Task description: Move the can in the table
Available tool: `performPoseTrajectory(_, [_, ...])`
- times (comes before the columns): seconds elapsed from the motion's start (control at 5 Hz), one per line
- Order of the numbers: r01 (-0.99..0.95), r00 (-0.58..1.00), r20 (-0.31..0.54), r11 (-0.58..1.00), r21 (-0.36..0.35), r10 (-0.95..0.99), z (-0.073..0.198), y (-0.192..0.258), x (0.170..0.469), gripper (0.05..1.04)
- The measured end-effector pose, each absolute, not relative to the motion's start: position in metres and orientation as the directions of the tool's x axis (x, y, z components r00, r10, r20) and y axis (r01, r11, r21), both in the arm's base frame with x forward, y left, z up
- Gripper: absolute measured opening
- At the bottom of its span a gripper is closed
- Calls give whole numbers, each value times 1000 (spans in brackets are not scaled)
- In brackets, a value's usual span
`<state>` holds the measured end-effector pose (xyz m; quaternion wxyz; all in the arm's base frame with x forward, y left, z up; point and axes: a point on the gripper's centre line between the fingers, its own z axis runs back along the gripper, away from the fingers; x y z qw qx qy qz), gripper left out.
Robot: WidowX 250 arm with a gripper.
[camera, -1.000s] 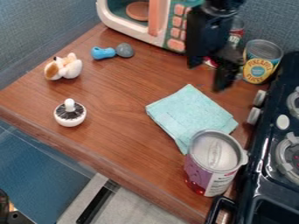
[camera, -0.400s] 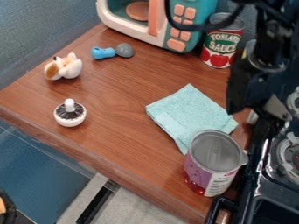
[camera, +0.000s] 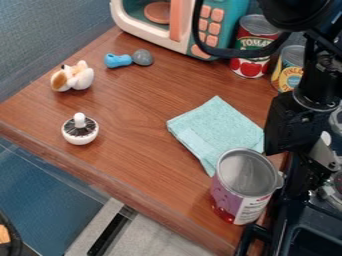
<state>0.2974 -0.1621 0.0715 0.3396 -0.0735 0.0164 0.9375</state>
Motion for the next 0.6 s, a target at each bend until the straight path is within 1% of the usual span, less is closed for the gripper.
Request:
performPoseTrajectory(0.2, [-651,-751,-136,-759,-10,646,73,-157,284,1001])
performPoseTrajectory(0.6, [-639,-766,-79,-769,-14,637,66,-145,273,1000])
